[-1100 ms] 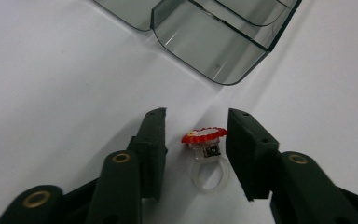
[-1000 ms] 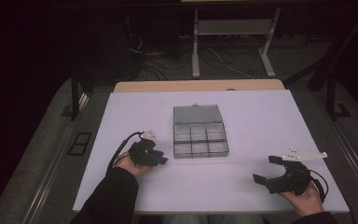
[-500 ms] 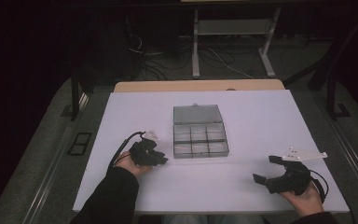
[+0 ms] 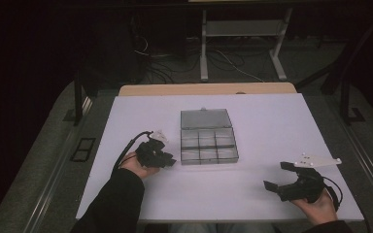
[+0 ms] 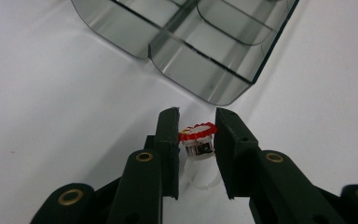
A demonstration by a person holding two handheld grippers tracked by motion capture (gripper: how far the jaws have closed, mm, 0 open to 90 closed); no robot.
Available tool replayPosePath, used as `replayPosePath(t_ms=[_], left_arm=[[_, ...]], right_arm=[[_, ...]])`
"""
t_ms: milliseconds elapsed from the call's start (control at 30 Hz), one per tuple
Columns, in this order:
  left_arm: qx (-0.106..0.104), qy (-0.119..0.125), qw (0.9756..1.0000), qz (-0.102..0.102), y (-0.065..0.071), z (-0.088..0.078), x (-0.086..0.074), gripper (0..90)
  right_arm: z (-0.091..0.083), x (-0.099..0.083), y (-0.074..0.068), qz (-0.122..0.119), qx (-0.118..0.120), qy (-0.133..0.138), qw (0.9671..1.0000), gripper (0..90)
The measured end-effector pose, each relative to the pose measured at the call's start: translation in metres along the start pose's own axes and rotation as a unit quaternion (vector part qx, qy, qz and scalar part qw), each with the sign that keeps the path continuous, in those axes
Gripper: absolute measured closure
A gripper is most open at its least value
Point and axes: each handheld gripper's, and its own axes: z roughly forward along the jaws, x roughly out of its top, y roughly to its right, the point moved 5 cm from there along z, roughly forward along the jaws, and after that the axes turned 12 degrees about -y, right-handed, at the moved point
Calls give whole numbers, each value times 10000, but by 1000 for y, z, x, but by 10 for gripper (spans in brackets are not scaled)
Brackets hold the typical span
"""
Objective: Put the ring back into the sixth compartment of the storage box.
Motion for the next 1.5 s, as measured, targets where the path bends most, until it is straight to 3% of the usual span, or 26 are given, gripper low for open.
replayPosePath(t_ms=[967, 1500], left_arm=[[186, 309, 9989, 312, 1, -34, 39, 706], [116, 404, 9975, 573, 7, -37, 70, 706]], right_arm=[[-1, 0, 0, -7, 30, 11, 10000, 2], [0, 0, -1, -82, 114, 48, 9999, 2]])
